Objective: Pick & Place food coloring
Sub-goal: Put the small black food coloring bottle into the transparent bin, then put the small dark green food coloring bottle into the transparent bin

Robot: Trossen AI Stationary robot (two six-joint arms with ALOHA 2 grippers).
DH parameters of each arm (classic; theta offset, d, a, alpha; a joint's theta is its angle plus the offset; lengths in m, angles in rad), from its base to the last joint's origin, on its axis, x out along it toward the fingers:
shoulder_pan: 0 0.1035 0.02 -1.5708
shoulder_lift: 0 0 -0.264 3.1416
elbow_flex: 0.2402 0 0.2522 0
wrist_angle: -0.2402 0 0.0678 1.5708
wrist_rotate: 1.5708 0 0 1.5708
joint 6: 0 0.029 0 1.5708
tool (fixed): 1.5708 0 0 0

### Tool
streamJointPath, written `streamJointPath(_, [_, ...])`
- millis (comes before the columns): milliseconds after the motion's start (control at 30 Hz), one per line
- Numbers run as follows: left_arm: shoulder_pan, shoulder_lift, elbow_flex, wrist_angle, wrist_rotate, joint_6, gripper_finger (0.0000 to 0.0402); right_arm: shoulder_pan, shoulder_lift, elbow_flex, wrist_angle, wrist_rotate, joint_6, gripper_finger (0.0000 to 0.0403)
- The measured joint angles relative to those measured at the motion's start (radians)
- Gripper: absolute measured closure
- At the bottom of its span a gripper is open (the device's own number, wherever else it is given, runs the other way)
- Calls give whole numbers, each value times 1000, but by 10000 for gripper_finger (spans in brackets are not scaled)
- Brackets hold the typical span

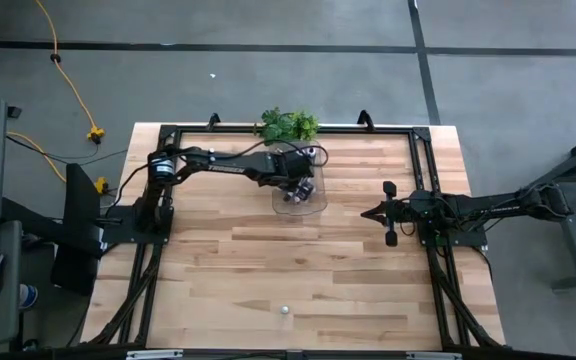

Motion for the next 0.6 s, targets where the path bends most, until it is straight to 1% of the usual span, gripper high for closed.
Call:
streamJointPath(133, [7, 1, -3, -8, 8, 7, 341, 0, 0, 0, 0, 0, 0, 402])
streamJointPath(400, [25, 1, -3, -9, 27, 53, 279, 0, 0, 0, 0, 0, 0, 402])
streamJointPath(500, [25, 1, -3, -12, 27, 53, 269, 0, 0, 0, 0, 0, 0, 402])
streamJointPath(600, [25, 1, -3, -14, 28, 53, 267, 0, 0, 0, 0, 0, 0, 402])
